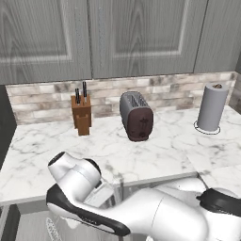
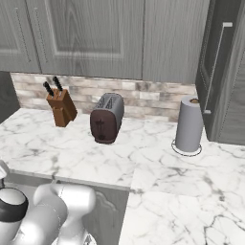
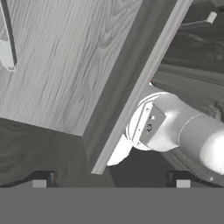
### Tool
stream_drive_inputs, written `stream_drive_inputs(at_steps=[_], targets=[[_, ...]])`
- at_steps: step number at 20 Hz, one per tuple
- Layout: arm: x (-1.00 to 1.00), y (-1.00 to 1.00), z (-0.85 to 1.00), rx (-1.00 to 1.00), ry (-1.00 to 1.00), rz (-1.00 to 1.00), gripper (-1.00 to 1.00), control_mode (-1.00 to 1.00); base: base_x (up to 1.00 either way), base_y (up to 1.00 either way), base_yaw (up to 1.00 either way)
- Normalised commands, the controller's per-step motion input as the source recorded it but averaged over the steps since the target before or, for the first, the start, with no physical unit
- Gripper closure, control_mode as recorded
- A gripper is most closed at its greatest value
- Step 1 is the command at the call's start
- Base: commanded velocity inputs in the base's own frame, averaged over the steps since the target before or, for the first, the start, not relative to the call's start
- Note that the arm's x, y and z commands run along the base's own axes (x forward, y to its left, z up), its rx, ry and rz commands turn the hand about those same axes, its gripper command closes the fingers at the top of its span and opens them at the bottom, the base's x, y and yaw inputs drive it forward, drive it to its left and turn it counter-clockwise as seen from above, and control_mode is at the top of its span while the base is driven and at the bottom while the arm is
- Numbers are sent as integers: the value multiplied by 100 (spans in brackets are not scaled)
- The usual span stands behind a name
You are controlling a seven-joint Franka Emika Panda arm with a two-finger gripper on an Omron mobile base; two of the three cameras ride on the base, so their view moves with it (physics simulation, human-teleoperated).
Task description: Take the tongs from the drawer on the left and place them on the dining counter next to the tray containing the hot dog.
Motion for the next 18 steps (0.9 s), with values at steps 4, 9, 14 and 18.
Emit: stream_drive_inputs(at_steps=[4,9,14,18], targets=[[-12,0,-38,25,-7,-3,-100,-100,0,0,0],[-5,3,-35,21,-5,0,-100,-100,0,0,0],[0,27,-42,6,0,0,-100,-100,0,0,0],[0,36,-48,0,0,0,-100,-100,0,0,0]])
